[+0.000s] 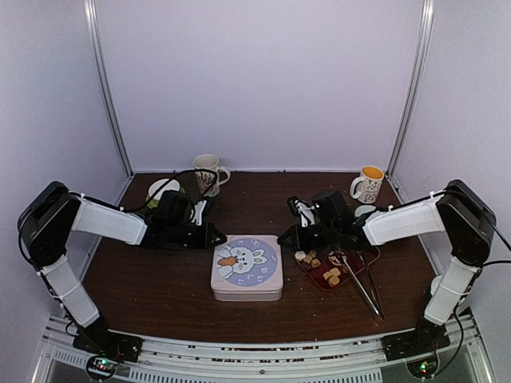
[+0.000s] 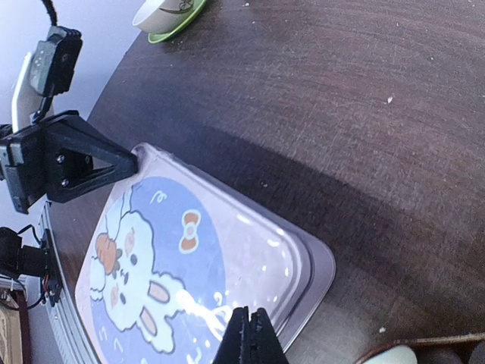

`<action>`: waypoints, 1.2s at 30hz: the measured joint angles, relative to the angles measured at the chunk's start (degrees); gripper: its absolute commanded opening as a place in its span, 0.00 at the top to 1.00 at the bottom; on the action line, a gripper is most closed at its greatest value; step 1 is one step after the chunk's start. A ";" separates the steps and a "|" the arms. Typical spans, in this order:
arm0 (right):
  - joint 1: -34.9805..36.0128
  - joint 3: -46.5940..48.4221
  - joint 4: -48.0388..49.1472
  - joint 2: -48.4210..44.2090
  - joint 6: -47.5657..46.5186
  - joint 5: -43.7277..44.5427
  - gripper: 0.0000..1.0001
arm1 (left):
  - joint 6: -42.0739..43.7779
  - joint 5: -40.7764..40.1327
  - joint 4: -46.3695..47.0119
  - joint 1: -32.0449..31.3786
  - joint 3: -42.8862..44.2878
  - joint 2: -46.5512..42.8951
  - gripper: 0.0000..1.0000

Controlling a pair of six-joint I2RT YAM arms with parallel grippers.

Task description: Pack the chocolate

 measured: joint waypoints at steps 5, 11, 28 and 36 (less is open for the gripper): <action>0.04 -5.70 6.08 -2.86 2.49 -1.14 1.00 | 0.09 -1.70 -4.52 0.00 -2.64 -6.12 1.00; 0.11 -9.62 14.71 -0.15 5.79 -2.84 1.00 | -1.07 -1.51 -1.68 0.00 -8.59 -12.22 1.00; 2.43 -12.76 17.88 -1.95 6.03 -4.87 1.00 | -6.19 0.50 4.96 -1.36 -16.52 -14.75 1.00; 4.07 -13.07 12.81 -9.44 4.98 -4.37 1.00 | -8.74 1.46 13.44 -2.10 -19.71 -11.63 1.00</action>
